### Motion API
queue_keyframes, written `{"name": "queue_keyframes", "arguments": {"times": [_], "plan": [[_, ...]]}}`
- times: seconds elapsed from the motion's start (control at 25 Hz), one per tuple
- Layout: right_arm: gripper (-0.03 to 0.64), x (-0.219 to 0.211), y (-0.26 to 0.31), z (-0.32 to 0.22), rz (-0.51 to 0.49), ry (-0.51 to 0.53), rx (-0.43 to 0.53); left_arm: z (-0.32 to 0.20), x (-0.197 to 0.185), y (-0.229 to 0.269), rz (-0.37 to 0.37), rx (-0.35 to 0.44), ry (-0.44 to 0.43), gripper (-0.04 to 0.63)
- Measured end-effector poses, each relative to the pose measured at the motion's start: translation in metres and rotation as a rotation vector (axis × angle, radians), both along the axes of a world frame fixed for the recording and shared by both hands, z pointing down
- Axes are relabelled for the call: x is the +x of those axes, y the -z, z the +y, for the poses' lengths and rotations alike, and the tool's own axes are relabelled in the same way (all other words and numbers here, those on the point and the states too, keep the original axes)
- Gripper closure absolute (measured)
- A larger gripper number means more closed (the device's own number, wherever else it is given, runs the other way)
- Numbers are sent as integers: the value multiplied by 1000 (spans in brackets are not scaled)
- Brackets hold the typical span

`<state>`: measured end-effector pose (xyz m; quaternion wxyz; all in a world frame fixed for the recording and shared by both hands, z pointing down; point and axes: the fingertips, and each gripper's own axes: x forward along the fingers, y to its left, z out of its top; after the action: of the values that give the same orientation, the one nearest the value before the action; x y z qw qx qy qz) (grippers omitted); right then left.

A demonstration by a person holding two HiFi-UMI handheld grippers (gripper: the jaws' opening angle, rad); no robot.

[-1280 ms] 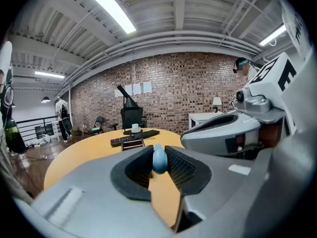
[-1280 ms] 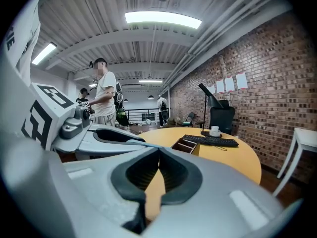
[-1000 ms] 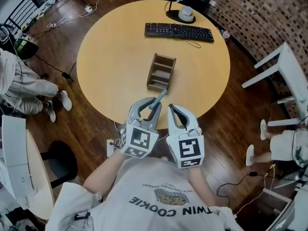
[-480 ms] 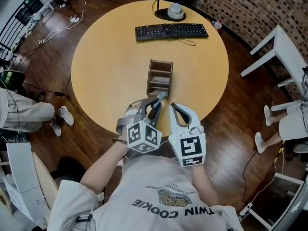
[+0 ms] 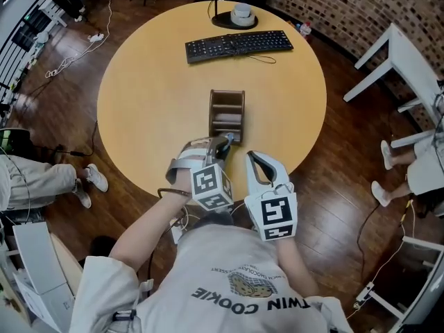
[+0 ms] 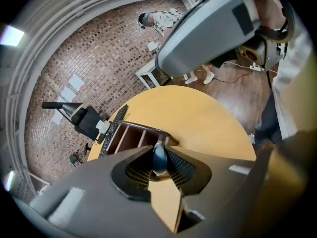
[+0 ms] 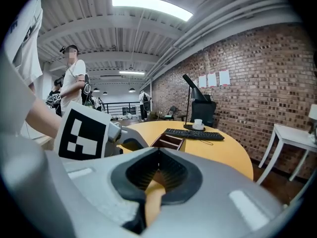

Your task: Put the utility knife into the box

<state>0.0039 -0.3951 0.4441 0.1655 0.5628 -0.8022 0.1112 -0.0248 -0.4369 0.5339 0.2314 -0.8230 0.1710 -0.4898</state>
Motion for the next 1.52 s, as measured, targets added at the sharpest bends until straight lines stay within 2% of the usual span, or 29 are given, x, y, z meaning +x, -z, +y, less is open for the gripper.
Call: {"name": "queue_keyframes", "arguments": {"times": [0.28,0.4,0.72,0.88,1.2,1.52], "plan": [[614,3,-4,-4,4,-23,-7,-9,8,-14,-83,-40,-60,518],[614,7,-5,-4,7,-32,-10,-18,8,-24,-138,-37,-60,518],[614,14,-8,-3,12,-48,-16,-23,15,-39,-203,-32,-91,515],[614,17,-10,-1,13,-50,-18,-21,16,-44,-210,-30,-108,514],[614,15,-7,8,6,-20,-17,-10,15,-41,-194,-49,-96,456],[614,16,-2,30,-10,22,-5,6,14,-22,-142,-9,-24,456]]}}
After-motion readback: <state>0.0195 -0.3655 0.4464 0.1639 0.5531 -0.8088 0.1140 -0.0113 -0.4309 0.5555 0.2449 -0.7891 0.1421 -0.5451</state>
